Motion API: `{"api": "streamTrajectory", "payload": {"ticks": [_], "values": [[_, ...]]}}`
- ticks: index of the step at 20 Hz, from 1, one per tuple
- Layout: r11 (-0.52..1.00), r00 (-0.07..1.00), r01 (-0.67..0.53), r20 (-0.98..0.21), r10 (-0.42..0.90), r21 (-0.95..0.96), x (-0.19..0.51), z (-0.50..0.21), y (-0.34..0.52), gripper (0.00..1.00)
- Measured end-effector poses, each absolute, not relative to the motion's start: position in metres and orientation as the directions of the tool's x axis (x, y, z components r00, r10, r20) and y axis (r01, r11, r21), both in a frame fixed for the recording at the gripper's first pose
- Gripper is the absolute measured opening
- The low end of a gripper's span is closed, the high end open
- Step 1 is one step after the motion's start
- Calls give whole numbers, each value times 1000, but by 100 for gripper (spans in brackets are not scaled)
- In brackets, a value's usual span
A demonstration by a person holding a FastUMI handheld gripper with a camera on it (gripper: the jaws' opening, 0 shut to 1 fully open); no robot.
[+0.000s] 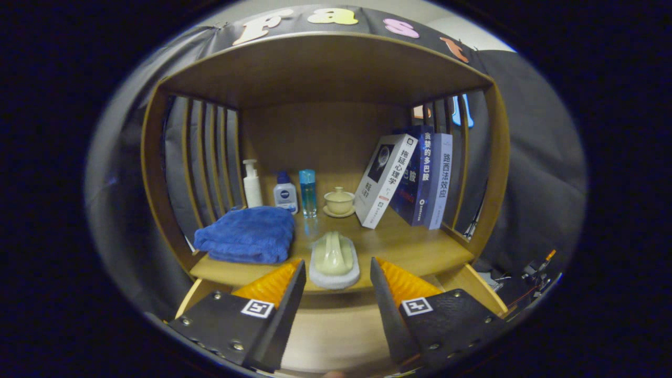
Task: Pull open the drawer, take out the items inside it, and place them on the countertop above the cabinet.
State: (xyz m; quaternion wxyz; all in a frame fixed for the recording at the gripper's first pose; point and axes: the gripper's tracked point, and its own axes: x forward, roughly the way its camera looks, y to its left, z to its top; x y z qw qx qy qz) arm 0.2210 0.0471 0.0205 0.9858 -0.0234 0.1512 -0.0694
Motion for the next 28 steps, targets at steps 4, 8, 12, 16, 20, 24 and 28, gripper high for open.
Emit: {"api": "streamTrajectory", "payload": {"ticks": [4, 8, 12, 16, 20, 24, 28], "values": [[992, 951, 106, -287, -120, -62, 180, 7, 55, 82], [992, 952, 92, -284, -112, -82, 147, -6, 56, 97], [995, 964, 89, -249, -99, -51, 120, -17, 52, 97], [994, 963, 106, -247, -111, -37, 89, -37, 42, 97], [995, 963, 94, -251, -101, -43, 69, -56, 39, 97], [995, 959, 88, -264, -98, -50, 66, -75, 35, 97], [996, 956, 82, -280, -88, -35, 70, -91, 33, 97]]}}
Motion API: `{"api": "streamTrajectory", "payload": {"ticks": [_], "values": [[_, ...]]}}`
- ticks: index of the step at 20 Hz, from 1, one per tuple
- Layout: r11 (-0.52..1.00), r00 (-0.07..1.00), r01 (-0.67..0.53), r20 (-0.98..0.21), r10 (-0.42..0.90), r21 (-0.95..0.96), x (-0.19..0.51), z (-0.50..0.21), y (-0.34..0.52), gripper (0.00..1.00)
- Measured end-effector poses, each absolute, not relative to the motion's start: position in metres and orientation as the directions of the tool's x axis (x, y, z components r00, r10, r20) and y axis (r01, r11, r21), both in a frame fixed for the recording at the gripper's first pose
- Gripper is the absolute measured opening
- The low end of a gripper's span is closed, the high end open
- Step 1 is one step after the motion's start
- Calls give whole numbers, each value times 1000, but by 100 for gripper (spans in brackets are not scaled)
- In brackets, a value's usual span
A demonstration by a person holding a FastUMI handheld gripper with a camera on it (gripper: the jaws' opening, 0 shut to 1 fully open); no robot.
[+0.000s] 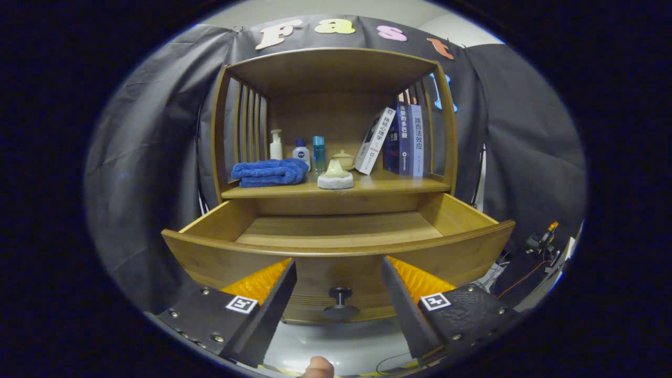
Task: Pull open the drawer, take out the items inside it, and place them on the countertop above the cabinet.
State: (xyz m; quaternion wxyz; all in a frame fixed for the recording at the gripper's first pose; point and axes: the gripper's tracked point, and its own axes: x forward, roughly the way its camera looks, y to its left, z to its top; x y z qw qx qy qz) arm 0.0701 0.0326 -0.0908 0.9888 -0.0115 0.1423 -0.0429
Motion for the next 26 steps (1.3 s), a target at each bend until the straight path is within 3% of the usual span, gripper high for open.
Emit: {"api": "streamTrajectory", "payload": {"ticks": [15, 26], "values": [[998, 961, 61, -272, -55, 16, 85, -103, 27, 99], [997, 966, 67, -253, -57, 34, 152, -98, 25, 99]]}}
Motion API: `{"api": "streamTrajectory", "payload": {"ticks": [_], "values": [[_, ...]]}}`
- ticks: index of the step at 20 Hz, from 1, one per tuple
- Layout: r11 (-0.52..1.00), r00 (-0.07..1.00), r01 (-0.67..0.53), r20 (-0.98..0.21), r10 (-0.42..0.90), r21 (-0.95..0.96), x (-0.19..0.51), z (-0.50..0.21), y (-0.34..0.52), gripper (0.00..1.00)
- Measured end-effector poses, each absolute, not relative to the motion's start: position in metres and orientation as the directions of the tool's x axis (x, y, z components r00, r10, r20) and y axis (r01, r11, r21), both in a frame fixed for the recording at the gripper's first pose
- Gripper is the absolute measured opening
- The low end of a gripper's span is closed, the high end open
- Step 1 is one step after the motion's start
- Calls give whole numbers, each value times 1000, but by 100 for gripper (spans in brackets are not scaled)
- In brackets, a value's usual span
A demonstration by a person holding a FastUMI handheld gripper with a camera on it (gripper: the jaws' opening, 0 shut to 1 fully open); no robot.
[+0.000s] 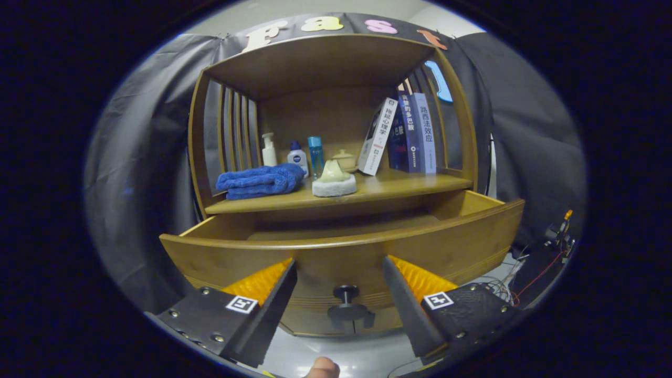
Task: Pull open the drawer, take out the items inside it, and place them on the countertop above the cabinet.
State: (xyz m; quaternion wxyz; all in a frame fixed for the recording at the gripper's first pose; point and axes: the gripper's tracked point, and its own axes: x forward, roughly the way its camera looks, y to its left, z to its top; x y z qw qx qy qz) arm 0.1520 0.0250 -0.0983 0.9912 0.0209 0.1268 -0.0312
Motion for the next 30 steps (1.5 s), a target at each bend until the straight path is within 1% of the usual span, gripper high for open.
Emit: {"api": "streamTrajectory", "payload": {"ticks": [13, 24, 30], "values": [[996, 970, 72, -237, -59, 45, 224, -103, 25, 99], [996, 969, 71, -242, -57, 52, 255, -105, 24, 99], [996, 969, 69, -242, -53, 57, 255, -106, 23, 99]]}}
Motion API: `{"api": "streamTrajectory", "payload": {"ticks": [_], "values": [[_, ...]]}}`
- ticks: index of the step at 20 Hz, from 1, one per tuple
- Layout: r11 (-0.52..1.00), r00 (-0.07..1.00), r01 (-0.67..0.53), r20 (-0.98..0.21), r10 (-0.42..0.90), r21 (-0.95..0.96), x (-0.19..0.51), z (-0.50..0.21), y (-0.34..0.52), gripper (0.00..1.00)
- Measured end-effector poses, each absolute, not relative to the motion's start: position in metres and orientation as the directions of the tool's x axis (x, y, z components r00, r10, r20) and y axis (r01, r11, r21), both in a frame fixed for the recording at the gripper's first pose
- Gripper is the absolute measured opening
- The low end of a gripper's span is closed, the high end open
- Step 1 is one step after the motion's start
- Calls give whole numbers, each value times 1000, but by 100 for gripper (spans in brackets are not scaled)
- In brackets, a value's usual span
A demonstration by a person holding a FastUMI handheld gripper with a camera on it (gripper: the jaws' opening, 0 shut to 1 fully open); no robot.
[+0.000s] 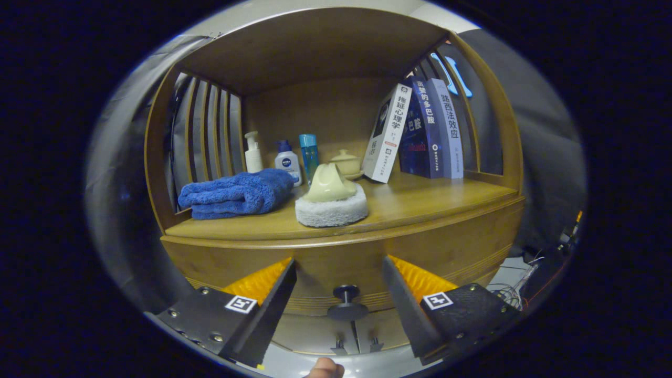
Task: Pull open the drawer, take out the items inside it, and place them on the countertop above the cabinet.
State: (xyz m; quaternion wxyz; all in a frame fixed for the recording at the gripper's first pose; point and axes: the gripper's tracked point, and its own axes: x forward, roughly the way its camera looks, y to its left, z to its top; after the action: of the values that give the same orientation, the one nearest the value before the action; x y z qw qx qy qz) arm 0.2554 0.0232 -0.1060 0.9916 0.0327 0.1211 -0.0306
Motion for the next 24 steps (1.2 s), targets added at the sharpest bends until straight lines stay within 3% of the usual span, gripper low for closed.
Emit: {"api": "streamTrajectory", "payload": {"ticks": [4, 14, 24], "values": [[998, 963, 64, -264, -58, 13, 241, -95, 25, 99], [991, 991, 127, -42, -129, -38, 148, 56, -1, 99], [992, 993, 122, 6, -122, -35, 98, 113, 6, 99]]}}
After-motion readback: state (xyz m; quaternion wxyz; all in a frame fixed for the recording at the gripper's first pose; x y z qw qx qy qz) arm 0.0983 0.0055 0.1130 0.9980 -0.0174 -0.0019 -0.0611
